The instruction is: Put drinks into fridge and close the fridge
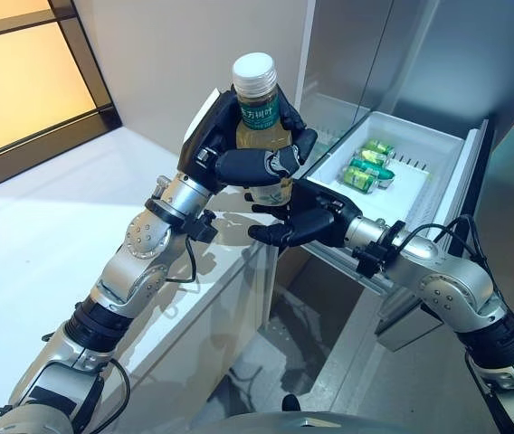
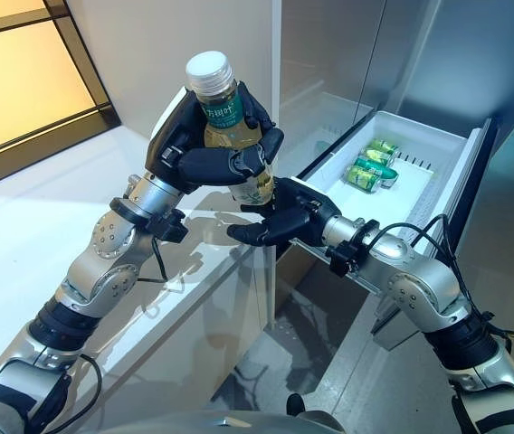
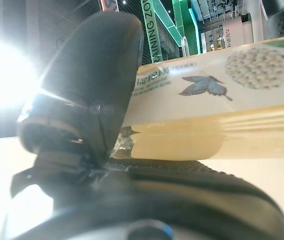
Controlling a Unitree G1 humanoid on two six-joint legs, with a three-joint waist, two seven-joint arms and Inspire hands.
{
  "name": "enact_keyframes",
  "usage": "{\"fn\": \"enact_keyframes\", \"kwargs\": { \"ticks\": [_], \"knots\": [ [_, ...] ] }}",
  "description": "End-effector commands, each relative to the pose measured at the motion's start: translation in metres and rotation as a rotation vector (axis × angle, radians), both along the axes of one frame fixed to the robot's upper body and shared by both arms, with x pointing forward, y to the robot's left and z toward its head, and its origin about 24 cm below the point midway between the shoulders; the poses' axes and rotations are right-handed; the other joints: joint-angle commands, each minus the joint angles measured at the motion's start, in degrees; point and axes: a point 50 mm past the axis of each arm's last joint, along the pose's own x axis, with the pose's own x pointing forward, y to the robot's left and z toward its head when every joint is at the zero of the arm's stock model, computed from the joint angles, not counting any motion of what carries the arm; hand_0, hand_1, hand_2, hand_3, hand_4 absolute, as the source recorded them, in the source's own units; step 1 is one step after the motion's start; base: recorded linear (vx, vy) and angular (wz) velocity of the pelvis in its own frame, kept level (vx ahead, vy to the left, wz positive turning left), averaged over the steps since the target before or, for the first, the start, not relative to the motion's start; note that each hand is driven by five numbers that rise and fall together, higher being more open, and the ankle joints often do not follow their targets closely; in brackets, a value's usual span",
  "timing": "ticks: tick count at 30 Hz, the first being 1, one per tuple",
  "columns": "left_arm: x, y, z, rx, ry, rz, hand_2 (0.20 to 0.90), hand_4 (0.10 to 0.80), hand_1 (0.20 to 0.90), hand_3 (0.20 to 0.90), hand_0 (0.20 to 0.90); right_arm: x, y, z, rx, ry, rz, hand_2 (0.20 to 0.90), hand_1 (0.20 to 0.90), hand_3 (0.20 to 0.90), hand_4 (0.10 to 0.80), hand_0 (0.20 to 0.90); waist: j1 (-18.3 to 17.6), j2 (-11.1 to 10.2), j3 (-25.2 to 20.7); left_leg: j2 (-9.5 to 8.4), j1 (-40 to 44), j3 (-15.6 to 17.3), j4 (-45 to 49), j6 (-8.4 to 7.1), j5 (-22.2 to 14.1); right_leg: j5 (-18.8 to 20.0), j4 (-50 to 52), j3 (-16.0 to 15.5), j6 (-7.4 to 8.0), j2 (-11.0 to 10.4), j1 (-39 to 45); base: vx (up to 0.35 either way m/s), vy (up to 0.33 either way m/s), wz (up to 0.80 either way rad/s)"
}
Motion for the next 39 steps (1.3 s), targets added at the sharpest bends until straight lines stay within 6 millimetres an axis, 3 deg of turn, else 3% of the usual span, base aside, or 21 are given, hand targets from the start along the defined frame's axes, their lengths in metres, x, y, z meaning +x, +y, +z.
{"fn": "enact_keyframes", "kwargs": {
  "ticks": [1, 9, 21, 39],
  "knots": [
    [-0.023, -0.001, 0.069, -0.166, -0.355, -0.079, 0.3, 0.1, 0.3, 0.2, 0.3, 0.007, 0.01, 0.065, 0.209, -0.294, 0.025, 0.9, 0.9, 0.9, 0.8, 0.9, 0.5, -1.5, -6.4, 0.17, -2.4, -3.3, 0.1, -1.42, -0.2, -1.2, 0.2, -3.6, 3.56, -2.0, 2.9, 0.012, 0.002, 0.11],
    [-0.025, 0.004, 0.071, -0.172, -0.351, -0.069, 0.3, 0.1, 0.3, 0.2, 0.3, 0.006, 0.009, 0.066, 0.216, -0.293, 0.032, 0.9, 0.9, 0.9, 0.8, 0.9, 0.9, -1.5, -6.3, 0.14, -2.3, -3.8, 0.1, -1.43, -0.2, -1.4, 0.4, -4.2, 3.51, -2.1, 3.1, 0.005, 0.002, 0.04],
    [-0.017, -0.003, 0.057, -0.141, -0.271, -0.085, 0.3, 0.1, 0.3, 0.2, 0.3, 0.003, 0.015, 0.077, 0.238, -0.368, 0.055, 0.9, 0.9, 0.9, 0.8, 0.9, 0.9, -1.5, -6.1, 0.14, -2.2, -4.1, 0.1, -1.29, -0.2, -1.5, 0.4, -3.7, 3.37, -1.9, 3.3, 0.0, 0.0, 0.0],
    [-0.019, -0.009, 0.049, -0.124, -0.235, -0.127, 0.3, 0.1, 0.3, 0.2, 0.3, 0.0, 0.013, 0.075, 0.247, -0.383, 0.02, 0.9, 0.9, 0.9, 0.8, 0.9, 1.0, -1.3, -5.7, 0.03, -2.3, -4.4, 0.1, -1.19, -0.1, -1.6, 0.5, -4.0, 3.45, -2.0, 3.4, 0.0, 0.001, 0.0]
  ]
}}
